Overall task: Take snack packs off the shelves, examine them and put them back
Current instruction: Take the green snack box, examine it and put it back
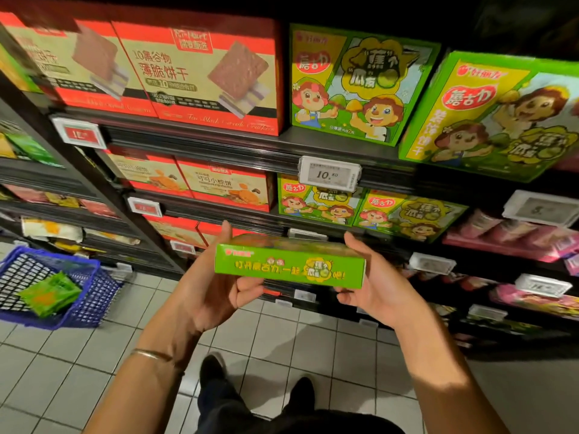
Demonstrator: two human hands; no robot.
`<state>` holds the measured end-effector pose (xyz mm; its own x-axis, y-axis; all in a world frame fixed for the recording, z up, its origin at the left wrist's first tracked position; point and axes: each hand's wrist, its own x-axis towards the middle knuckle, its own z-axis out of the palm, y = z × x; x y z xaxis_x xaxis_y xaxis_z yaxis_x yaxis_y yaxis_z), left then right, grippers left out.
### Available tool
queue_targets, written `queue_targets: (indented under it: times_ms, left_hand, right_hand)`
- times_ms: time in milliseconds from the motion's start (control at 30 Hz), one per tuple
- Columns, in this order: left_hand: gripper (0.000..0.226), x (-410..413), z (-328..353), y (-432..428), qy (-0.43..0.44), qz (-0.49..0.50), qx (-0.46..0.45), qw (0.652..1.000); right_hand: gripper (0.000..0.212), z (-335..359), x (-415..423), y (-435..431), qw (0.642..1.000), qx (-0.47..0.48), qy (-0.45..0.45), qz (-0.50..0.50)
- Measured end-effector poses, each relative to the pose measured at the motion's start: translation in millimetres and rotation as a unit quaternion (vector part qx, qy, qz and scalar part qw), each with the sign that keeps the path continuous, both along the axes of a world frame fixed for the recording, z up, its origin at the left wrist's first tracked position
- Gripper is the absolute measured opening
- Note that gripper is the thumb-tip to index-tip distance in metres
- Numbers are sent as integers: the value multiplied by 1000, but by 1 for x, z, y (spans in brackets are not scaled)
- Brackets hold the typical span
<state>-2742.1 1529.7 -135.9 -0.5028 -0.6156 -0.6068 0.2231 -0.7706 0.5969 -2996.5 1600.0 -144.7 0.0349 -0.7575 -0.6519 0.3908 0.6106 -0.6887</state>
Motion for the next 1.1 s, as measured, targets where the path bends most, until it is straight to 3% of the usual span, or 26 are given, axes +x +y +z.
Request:
queue_targets:
  times_ms: [67,133,367,533,600,767,833,967,1100]
  left_hand:
    - [66,-1,0,3,-16,-15,-9,1000]
    - [67,0,-1,5,-25,-16,0,1000]
    - [68,6,-3,7,-7,6,28,1000]
    - [45,9,-2,5,-4,56,21,998]
    - [49,3,0,4,-54,58,-23,997]
    - [98,-7,9,4,-120,54,-127,983]
    - [98,-8,12,3,-118,41,-146,981]
    - [82,-6,14,7,-128,72,-203,968]
    - [61,-3,19,14,-122,59,-401,906]
  right_hand:
    - [31,-4,2,1,999,6,-31,-36]
    - [26,-8,4,2,997,14,-52,-53]
    - [30,-22,11,-2,996,32,-44,-72]
    - [37,-31,14,-2,994,56,-71,-58]
    - [33,-37,16,0,993,65,-93,-44]
    - [23,-51,27,2,989,82,-119,4]
    - [20,-56,28,4,988,76,-129,24]
    - [33,-62,24,4,987,72,-136,42]
    - [41,-75,22,3,982,76,-171,9]
